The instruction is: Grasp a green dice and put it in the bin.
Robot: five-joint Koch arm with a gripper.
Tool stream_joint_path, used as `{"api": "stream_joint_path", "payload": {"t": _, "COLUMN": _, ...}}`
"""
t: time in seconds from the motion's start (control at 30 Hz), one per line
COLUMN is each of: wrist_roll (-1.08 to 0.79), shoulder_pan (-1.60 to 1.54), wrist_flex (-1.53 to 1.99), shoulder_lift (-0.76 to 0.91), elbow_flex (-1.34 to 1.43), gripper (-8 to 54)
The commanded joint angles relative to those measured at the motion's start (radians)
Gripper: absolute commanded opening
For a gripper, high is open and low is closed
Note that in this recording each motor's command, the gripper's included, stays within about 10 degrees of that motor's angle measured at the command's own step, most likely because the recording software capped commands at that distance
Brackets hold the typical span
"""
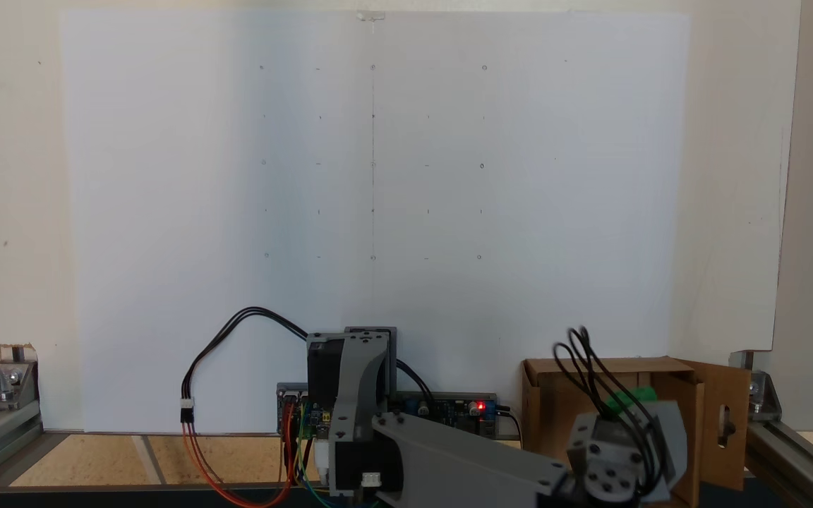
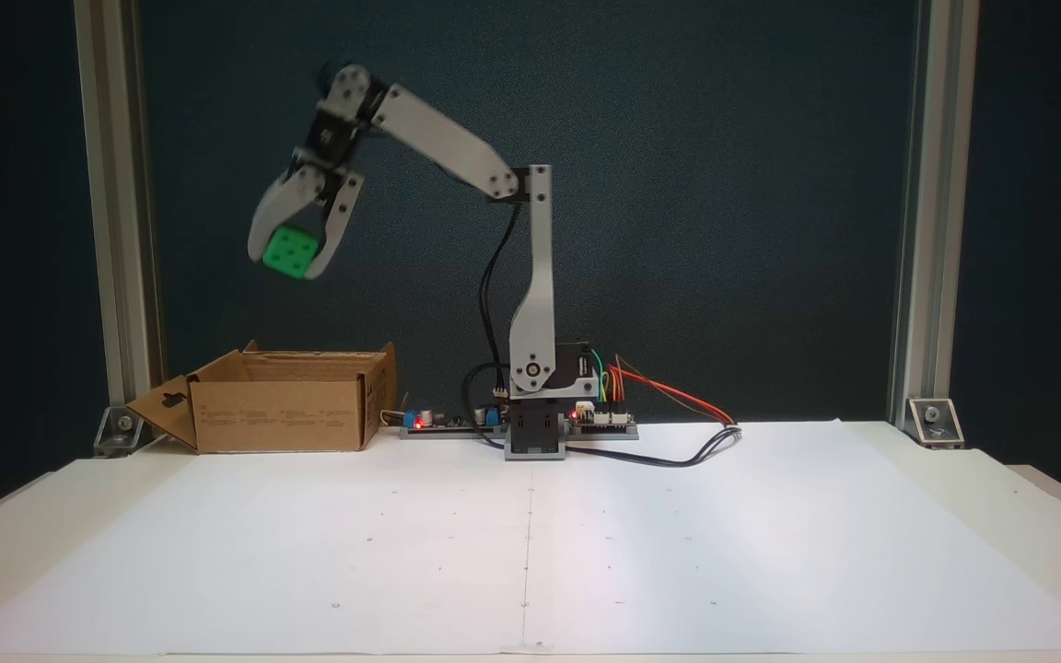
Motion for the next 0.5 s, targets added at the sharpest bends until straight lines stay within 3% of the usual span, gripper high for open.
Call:
{"api": "stream_joint_path", "payload": {"t": 0.0, "wrist_roll": -0.074, "shoulder_pan": 0.072, "wrist_flex": -0.017, "shoulder_lift": -0.037, "elbow_flex": -0.058, "gripper": 11.5}}
{"api": "stream_joint_path", "payload": {"t": 0.47, "wrist_roll": -0.083, "shoulder_pan": 0.259, "wrist_flex": -0.156, "shoulder_lift": -0.462, "elbow_flex": -0.046, "gripper": 11.5}}
